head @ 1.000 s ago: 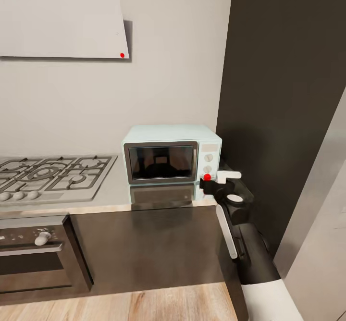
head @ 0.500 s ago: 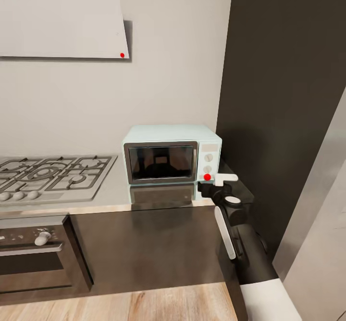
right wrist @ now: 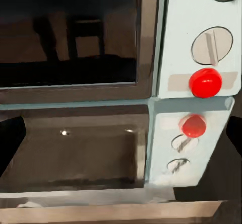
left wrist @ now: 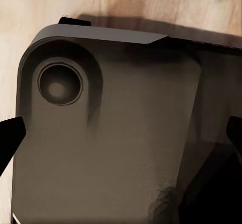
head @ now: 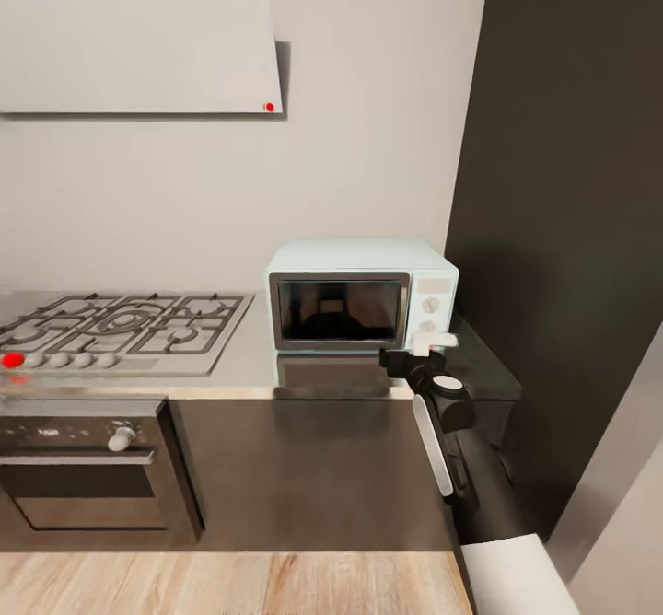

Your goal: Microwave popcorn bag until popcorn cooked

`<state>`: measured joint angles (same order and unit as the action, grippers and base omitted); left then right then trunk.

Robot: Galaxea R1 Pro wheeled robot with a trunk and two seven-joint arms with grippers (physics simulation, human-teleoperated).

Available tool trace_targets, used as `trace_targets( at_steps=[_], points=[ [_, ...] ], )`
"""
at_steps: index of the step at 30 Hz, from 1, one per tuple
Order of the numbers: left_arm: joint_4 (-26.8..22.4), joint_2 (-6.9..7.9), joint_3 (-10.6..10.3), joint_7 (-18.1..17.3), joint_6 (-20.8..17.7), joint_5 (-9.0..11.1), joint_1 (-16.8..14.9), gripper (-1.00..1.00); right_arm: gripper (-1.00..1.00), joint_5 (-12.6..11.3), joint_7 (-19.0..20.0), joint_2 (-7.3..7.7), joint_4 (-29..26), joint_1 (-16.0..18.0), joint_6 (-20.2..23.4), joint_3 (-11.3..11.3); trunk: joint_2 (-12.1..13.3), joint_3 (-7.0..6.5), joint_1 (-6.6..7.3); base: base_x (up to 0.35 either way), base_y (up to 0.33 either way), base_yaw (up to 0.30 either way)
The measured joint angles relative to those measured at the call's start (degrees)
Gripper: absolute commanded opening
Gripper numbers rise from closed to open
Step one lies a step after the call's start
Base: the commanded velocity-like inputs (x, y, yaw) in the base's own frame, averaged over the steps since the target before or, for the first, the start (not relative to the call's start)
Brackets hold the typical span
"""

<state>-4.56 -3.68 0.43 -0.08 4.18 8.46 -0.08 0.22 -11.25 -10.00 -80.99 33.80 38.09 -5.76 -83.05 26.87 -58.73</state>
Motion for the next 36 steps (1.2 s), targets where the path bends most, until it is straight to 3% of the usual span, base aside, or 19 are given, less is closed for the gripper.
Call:
trace_targets(
  at_steps=[26,36],
  points=[
    [-0.2,-0.01,0.0,0.0,0.0,-0.1,0.0,1.0,1.0,0.3,-0.4,0.0,0.5,0.0,-1.4,0.1,0.0,0.0,0.0,0.003,0.0,0.019],
    [-0.1,0.08,0.0,0.0,0.0,-0.1,0.0,1.0,1.0,0.3,-0.5,0.0,0.5,0.0,-1.5,0.1,0.0,0.0,0.03,0.251,0.0,0.0]
  ],
)
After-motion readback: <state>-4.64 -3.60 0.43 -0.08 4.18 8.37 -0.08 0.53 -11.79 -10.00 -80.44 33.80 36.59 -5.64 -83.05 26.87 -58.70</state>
